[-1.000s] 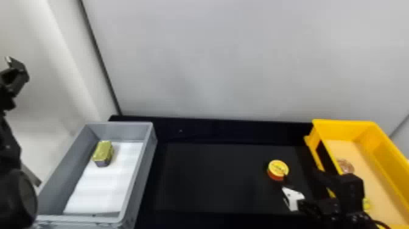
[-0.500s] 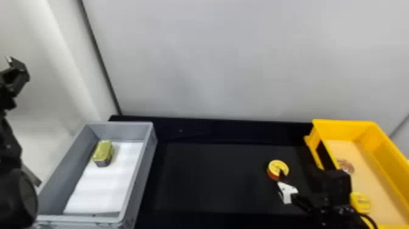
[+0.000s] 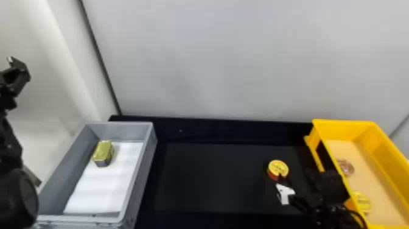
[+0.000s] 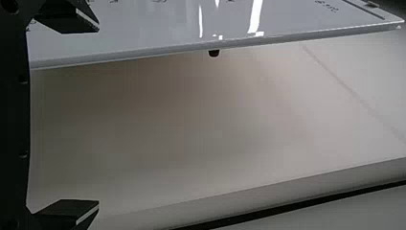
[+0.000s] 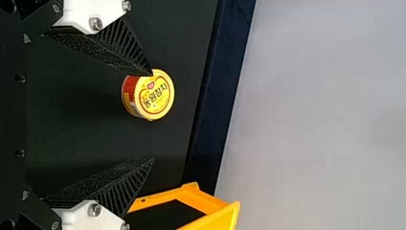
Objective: Pick up the round yellow can and place it in the yellow rectangular box
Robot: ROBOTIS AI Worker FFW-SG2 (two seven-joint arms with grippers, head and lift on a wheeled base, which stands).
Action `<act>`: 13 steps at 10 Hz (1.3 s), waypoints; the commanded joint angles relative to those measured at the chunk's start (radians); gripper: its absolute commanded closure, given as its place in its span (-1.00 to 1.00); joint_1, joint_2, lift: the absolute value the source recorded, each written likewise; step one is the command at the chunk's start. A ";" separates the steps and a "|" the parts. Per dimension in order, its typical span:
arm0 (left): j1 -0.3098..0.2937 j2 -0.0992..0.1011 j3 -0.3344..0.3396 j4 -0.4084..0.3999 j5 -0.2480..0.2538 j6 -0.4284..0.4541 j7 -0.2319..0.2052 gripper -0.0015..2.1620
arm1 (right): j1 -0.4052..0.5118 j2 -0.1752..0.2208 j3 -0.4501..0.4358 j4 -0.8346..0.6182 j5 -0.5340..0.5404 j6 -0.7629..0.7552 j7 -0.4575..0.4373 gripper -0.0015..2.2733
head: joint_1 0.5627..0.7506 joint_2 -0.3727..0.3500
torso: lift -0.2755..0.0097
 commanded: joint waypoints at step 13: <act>-0.003 -0.003 -0.001 0.006 0.000 0.000 0.000 -0.99 | -0.185 0.010 0.100 0.179 -0.052 -0.022 -0.072 -0.89 | 0.39 0.07 | 0.51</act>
